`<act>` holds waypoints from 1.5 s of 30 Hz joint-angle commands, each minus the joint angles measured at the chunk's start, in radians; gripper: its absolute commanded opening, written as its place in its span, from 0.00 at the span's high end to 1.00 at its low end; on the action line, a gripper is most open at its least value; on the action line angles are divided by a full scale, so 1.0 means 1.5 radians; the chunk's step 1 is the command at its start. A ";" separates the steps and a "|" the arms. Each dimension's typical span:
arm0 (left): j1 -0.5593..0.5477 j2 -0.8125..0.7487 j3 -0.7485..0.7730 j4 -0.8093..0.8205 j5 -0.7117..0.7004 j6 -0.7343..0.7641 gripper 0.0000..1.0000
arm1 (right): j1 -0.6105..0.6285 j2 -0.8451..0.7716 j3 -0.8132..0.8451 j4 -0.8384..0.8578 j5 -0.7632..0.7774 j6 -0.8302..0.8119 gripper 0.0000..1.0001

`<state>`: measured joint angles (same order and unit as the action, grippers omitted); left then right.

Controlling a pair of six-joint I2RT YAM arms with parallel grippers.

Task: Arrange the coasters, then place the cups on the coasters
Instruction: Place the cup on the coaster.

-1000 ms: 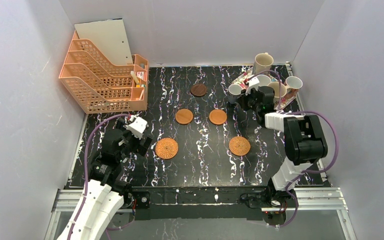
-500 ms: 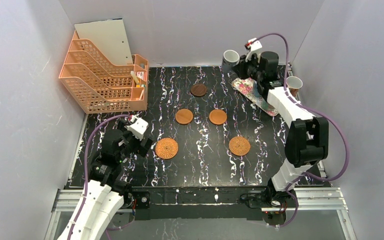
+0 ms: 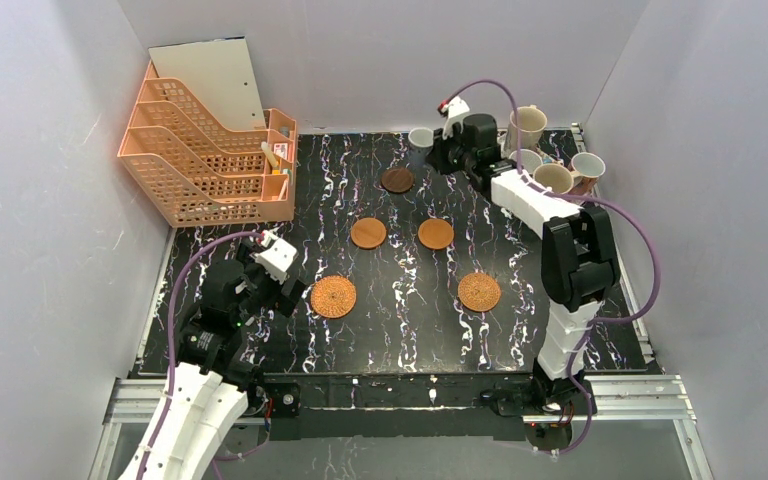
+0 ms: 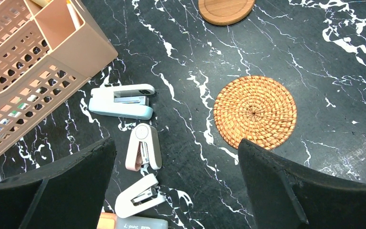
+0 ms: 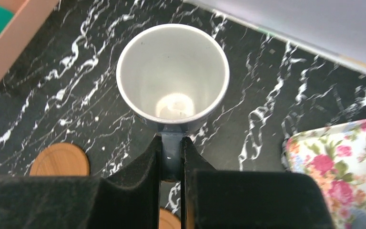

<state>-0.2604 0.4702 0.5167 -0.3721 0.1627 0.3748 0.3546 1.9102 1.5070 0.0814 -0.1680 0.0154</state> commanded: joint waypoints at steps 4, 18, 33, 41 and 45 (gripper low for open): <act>0.007 0.005 0.000 -0.015 0.026 0.013 0.02 | 0.047 -0.057 -0.105 0.156 0.047 -0.018 0.99; 0.015 0.010 -0.001 -0.007 0.014 0.011 0.02 | 0.068 -0.057 -0.074 0.148 0.049 -0.094 0.99; 0.015 0.049 -0.015 0.003 -0.006 0.047 0.02 | 0.067 0.022 0.115 -0.020 0.011 -0.143 0.99; 0.015 0.027 -0.032 -0.021 0.052 0.052 0.02 | 0.067 0.115 0.203 -0.082 0.040 -0.131 0.99; 0.015 0.047 -0.031 -0.019 0.046 0.052 0.02 | 0.067 0.100 0.186 -0.051 -0.004 -0.110 0.99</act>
<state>-0.2440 0.5182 0.4755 -0.3901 0.2111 0.4522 0.4583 2.1139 1.7691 -0.0895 -0.1265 -0.1837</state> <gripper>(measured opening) 0.981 0.197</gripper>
